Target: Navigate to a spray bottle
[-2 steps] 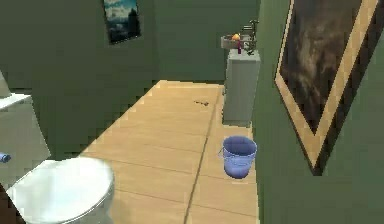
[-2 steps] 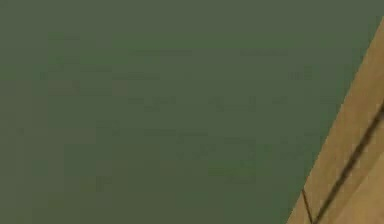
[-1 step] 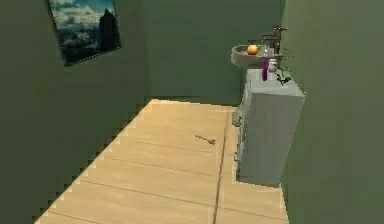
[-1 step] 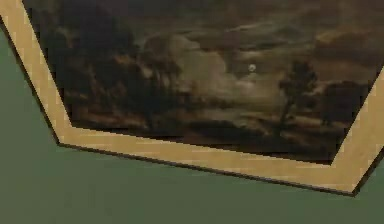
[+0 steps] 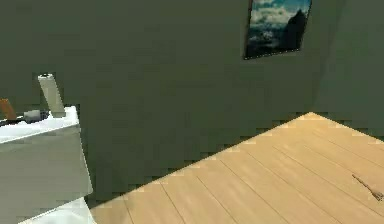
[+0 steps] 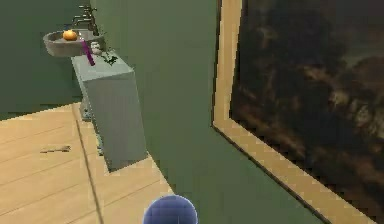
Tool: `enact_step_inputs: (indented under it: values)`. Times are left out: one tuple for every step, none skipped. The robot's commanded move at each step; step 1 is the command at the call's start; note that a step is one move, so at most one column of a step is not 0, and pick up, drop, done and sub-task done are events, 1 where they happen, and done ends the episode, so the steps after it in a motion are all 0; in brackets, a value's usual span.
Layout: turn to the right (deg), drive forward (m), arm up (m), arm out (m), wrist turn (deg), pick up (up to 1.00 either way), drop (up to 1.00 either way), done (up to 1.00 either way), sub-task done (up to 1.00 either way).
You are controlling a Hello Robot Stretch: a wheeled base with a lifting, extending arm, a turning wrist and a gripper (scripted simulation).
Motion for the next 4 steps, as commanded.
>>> enact_step_inputs:
  values:
    - [-30.0,0.00,0.00,0.00,0.0,0.00,0.00,0.00,0.00]
    - [0.0,0.05,0.00,0.00,0.0,0.00,0.00,0.00,0.00]
    - [45.0,0.00,0.00,0.00,0.0,0.00,0.00,0.00,0.00]
    - [9.0,0.00,0.00,0.00,0.0,0.00,0.00,0.00,0.00]
